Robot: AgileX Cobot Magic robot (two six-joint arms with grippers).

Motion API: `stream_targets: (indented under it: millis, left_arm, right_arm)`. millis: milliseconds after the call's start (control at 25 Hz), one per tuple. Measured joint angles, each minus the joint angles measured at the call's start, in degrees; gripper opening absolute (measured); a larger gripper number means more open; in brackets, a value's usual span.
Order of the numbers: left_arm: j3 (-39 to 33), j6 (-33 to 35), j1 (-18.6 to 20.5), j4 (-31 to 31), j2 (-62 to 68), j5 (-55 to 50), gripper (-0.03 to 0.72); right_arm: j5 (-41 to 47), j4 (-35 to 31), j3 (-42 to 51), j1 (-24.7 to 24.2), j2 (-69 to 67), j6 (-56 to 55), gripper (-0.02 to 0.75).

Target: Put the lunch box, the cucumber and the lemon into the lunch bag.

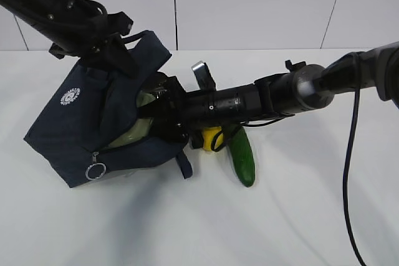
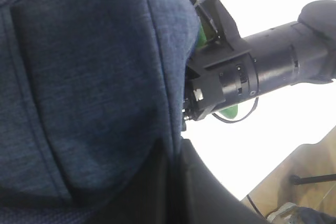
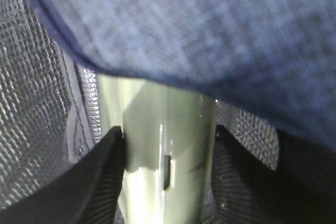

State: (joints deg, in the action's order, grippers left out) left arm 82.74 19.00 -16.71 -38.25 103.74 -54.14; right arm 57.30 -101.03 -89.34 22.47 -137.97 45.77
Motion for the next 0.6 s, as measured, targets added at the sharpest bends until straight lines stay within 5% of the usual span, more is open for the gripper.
stream_targets:
  millis: [600]
  left_arm:
    - [0.0, -0.1, 0.0, 2.2, 0.0, -0.5, -0.006]
  right_arm:
    - [1.2, -0.9, -0.1, 0.0, -0.1, -1.3, 0.401]
